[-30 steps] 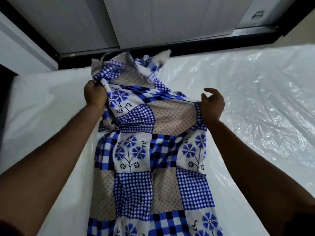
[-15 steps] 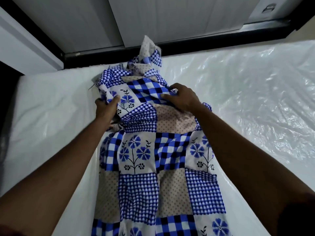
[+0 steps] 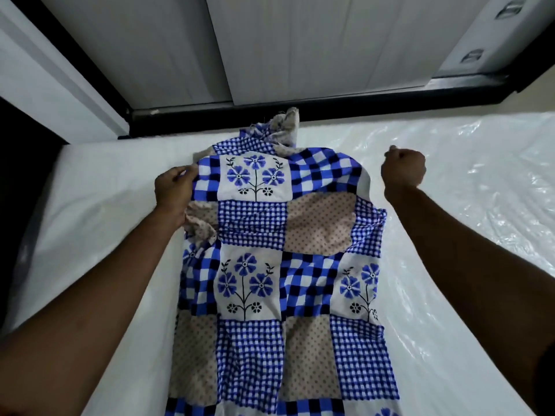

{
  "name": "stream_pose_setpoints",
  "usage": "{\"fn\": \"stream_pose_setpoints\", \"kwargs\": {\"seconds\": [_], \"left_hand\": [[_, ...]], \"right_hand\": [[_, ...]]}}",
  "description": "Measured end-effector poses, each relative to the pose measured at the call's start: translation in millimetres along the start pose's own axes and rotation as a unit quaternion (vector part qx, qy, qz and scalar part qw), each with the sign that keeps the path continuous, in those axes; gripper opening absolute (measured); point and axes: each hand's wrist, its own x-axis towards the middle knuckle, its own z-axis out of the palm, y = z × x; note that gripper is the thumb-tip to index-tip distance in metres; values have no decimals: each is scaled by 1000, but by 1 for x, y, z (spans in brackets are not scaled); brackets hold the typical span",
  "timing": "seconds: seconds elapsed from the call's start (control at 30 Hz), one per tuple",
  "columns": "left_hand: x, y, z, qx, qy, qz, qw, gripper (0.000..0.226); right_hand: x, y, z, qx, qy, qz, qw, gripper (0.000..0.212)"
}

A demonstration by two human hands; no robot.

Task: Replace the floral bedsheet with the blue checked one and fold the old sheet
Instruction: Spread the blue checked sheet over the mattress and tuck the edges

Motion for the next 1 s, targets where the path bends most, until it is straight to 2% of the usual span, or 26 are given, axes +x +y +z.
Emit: {"fn": "stream_pose_setpoints", "kwargs": {"seconds": [0.07,0.1,0.17,0.23,0.3,0.37,0.43,0.5,0.6,0.7,0.77,0.83,0.87,0.9,0.97,1.0], "left_hand": [[-3,4,0,39,-18,27,999,18],[-6,5,2,76,-31,61,995,18],[-16,6,9,149,-58,154,975,17],[-27,8,18,196,-72,240,948,16],[-31,7,24,214,-62,267,938,16],[-31,5,23,207,-37,236,949,17],[-24,4,17,206,-7,214,955,18],[-14,9,11,196,20,198,960,18],[3,33,6,155,100,164,969,20],[16,57,-2,120,196,162,960,25],[17,57,-5,158,228,142,950,32],[2,42,0,233,209,74,947,43],[-10,30,4,255,187,63,947,47],[-24,19,8,266,170,78,946,49],[-49,1,15,263,131,125,948,50],[-57,-6,19,255,86,115,956,53]], "right_hand": [[2,11,3,40,-30,42,998,34],[-7,11,5,29,-63,36,997,32],[-37,6,14,-10,-150,-31,988,40],[-61,3,27,-76,-247,-102,961,47],[-73,5,43,-161,-282,-138,936,34],[-79,6,48,-180,-249,-142,941,23],[-77,0,41,-140,-181,-145,963,24],[-69,-13,34,-83,-143,-179,970,26],[-62,-43,35,-44,-148,-244,957,25],[-66,-62,33,6,-130,-279,951,23],[-74,-62,32,-14,-119,-261,958,24],[-97,-53,36,-75,-137,-247,956,25],[-117,-46,41,-95,-173,-271,942,25],[-142,-36,47,-120,-220,-333,909,27],[-192,-12,55,-179,-327,-448,812,42],[-209,-3,56,-182,-357,-458,794,48]]}}
